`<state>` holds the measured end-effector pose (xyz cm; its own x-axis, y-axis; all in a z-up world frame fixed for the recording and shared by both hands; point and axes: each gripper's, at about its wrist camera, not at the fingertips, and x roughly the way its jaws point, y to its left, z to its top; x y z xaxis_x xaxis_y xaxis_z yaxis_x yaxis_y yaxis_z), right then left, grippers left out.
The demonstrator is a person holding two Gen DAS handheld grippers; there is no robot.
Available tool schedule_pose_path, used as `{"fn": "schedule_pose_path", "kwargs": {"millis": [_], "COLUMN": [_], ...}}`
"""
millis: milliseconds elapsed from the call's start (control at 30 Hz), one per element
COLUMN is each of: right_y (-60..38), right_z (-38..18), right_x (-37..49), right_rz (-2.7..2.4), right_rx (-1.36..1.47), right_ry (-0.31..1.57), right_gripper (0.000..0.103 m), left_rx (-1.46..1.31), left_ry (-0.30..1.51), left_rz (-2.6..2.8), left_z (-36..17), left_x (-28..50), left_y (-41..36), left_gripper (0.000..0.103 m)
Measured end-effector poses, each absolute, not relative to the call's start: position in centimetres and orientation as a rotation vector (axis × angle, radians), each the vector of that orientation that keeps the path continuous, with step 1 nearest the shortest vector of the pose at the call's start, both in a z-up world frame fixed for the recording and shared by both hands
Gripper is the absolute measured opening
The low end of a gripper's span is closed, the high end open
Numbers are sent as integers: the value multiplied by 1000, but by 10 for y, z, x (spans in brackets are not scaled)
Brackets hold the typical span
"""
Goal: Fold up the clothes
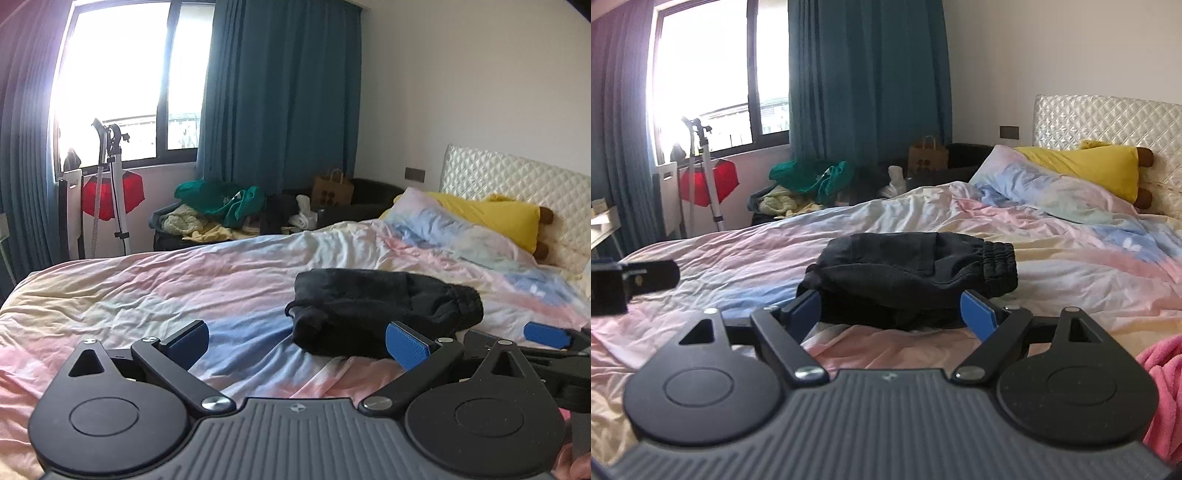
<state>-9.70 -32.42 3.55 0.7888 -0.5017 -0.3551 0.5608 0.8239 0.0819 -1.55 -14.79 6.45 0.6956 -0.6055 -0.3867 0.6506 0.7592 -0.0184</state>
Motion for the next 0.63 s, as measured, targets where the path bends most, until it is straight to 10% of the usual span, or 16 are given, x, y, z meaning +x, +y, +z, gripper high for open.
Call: {"fn": "schedule_pose_path", "kwargs": {"millis": [633], "right_y": [-327], "right_z": [29], "right_x": [-93], "right_rz": [-621], "right_rx": [178], "right_ry": [366], "right_gripper": [84], "left_rx": [130], "left_ry": [434], "left_rz": [-670], "left_z": [52], "left_x": [-13], "left_y": [-155], "left_gripper": [103]}}
